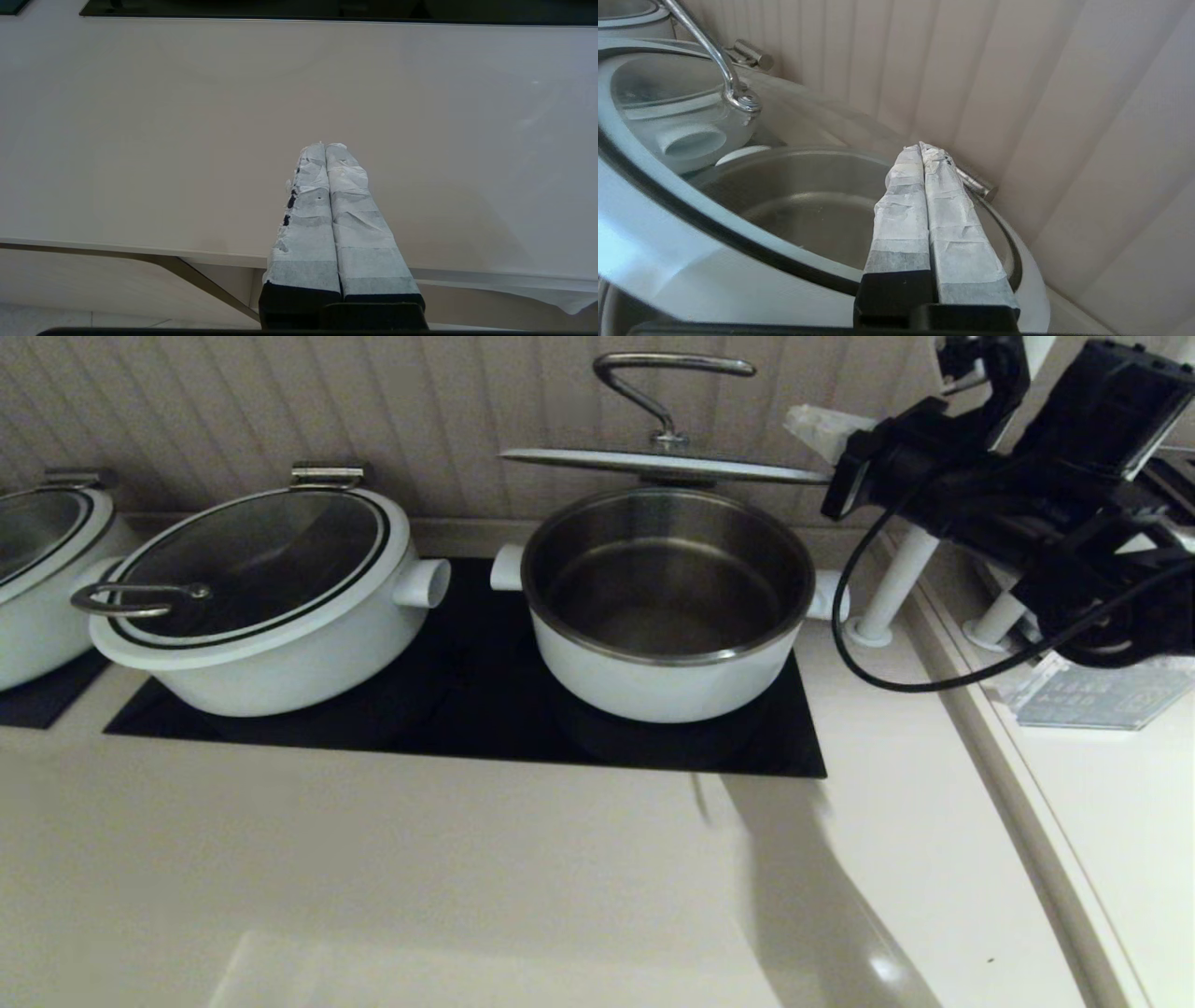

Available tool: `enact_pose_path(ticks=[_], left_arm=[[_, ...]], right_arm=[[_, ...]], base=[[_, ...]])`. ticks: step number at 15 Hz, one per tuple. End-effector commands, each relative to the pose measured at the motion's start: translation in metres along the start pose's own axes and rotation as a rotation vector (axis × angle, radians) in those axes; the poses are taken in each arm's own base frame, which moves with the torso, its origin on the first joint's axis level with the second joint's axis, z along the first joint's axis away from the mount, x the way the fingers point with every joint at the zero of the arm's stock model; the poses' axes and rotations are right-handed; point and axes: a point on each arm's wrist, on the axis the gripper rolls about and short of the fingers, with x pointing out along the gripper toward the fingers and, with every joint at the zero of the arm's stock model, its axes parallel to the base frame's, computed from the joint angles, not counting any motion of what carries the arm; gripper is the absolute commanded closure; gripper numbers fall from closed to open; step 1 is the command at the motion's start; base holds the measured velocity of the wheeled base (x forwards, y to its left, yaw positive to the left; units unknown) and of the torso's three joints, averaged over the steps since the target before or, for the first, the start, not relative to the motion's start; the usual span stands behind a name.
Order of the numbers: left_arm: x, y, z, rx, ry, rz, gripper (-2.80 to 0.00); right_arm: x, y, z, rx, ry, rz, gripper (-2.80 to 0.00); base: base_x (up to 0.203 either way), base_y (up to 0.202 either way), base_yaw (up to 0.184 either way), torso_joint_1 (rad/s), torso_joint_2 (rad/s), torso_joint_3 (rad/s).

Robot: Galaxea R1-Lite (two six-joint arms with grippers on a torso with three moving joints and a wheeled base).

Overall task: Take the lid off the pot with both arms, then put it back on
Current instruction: Close the pot lid

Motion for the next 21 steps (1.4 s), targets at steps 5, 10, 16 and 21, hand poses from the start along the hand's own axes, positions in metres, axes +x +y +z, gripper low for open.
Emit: enact_pose_path(ticks=[5,10,16,21], left_arm=[[0.000,0.000,0.000,0.000,-0.001,0.000,0.00],[0.000,0.000,0.000,0.001,-0.001,0.000,0.00],[0.000,0.000,0.000,0.001,-0.001,0.000,0.00],[0.000,0.000,0.000,0.001,-0.001,0.000,0.00]], right_arm=[[-0.008,0.007,-0.010,0.009,0.021,0.011,0.00],[-0.009,0.017,-0.017,0.016,0.014,0.026,0.00],[-0.016,0.031,-0.033,0.033,0.037,0.048,0.00],[-0.028,0.041,-0.052,0.044,0.061,0.057,0.00]], base=[[0.000,0.000,0.000,0.000,0.00,0.000],[0.000,0.000,0.000,0.000,0.00,0.000],[0.000,0.000,0.000,0.000,0.00,0.000],[0.000,0.000,0.000,0.000,0.00,0.000]])
